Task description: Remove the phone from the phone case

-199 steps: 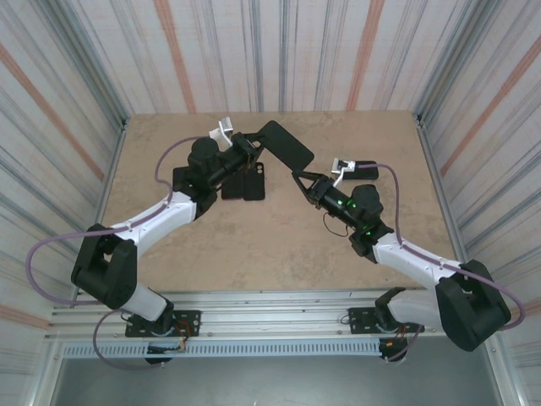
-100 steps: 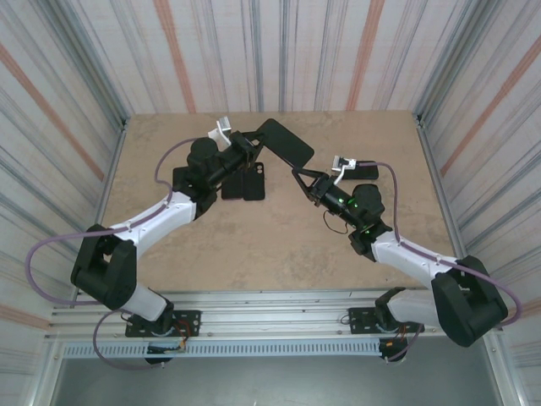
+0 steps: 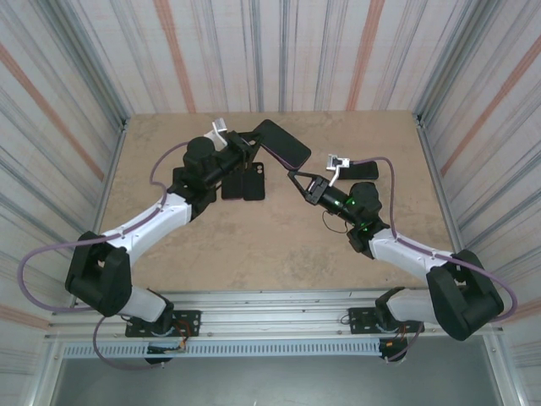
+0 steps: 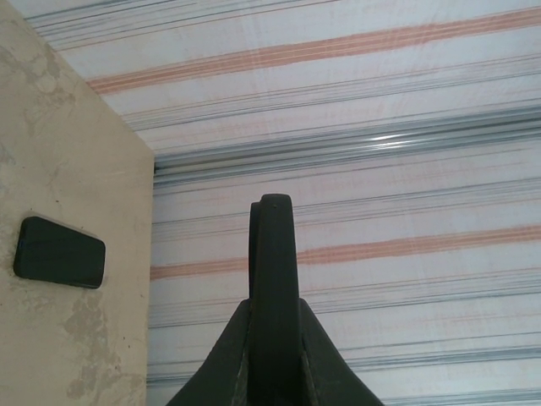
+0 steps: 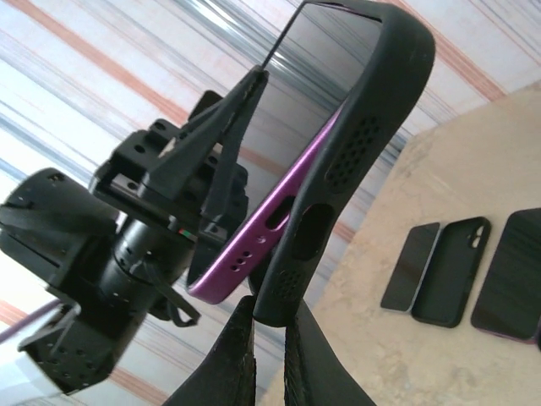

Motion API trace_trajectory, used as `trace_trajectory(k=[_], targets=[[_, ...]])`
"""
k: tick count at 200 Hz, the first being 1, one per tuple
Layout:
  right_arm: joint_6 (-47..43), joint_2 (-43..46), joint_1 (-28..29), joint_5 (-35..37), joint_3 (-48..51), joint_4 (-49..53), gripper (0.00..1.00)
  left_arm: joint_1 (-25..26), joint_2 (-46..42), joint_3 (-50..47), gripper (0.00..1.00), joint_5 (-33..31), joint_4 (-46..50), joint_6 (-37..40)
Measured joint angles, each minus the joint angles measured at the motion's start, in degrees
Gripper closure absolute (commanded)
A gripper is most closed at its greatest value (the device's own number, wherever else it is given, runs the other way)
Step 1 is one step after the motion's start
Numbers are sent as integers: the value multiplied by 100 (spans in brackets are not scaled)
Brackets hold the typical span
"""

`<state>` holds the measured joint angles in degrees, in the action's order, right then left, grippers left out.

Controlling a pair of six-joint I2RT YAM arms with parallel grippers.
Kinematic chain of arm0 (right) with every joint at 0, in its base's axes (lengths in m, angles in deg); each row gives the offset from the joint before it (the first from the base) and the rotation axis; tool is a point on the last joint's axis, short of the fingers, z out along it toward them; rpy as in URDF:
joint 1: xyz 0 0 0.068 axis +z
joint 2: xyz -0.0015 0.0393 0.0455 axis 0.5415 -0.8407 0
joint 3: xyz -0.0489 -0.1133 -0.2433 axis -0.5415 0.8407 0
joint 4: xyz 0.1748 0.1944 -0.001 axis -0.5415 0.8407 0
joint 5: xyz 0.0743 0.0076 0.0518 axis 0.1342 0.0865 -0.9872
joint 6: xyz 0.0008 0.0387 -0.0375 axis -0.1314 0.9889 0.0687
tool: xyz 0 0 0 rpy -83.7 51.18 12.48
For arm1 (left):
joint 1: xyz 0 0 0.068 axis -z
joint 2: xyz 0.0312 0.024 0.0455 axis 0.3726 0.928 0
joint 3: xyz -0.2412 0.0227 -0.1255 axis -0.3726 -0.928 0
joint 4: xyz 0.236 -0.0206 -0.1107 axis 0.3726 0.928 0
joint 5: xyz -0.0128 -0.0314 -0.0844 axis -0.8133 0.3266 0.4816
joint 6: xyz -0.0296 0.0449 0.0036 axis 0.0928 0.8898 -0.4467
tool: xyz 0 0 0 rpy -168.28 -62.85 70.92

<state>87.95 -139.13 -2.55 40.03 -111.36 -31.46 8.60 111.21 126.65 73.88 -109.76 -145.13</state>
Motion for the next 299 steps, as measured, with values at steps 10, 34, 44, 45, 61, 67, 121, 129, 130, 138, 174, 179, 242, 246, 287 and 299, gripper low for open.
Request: trace_trajectory(k=[10, 34, 44, 45, 61, 67, 121, 129, 130, 138, 174, 179, 242, 246, 287, 299], targets=[[-109, 11, -17, 2, -2, 98, 100, 2, 0, 2, 94, 24, 26, -2], [-179, 52, -59, -72, -4, 229, 99, 4, 0, 55, 94, 79, 149, 9], [-192, 96, -72, -116, -11, 269, 96, 7, 0, 87, 94, 101, 210, 55], [-199, 103, -74, -118, -11, 280, 95, 7, 0, 94, 94, 103, 223, 59], [-245, 214, -103, -179, -31, 415, 87, 9, -2, 168, 94, 186, 315, 160], [-282, 280, -133, -243, -46, 496, 84, 9, -2, 203, 94, 225, 352, 210], [-863, 835, -590, -890, -205, 1499, 63, -61, -166, 520, 95, 708, 831, 1106], [-946, 881, -713, -973, -225, 1668, 62, -120, -195, 535, 95, 831, 887, 1257], [-957, 885, -726, -977, -227, 1685, 61, -133, -199, 538, 95, 859, 907, 1285], [-1080, 905, -868, -1056, -271, 1906, 59, -190, -223, 560, 95, 1019, 999, 1445], [-1847, 920, -1202, -1565, -570, 2855, 52, -315, -232, 925, 95, 1777, 1600, 2623], [-2002, 931, -1217, -1650, -623, 2968, 52, -323, -232, 979, 96, 1878, 1661, 2874], [-4299, 918, -1220, -2573, -1373, 4553, 53, -592, -275, 1167, 99, 3338, 2116, 5305], [-4457, 885, -1217, -2625, -1432, 4658, 54, -614, -275, 1169, 99, 3434, 2118, 5388], [-5917, 511, -997, -3091, -1897, 5722, 55, -691, -275, 1320, 99, 4301, 2420, 6262], [-6299, 446, -870, -3091, -1930, 5960, 56, -691, -278, 1357, 99, 4483, 2492, 6446]])
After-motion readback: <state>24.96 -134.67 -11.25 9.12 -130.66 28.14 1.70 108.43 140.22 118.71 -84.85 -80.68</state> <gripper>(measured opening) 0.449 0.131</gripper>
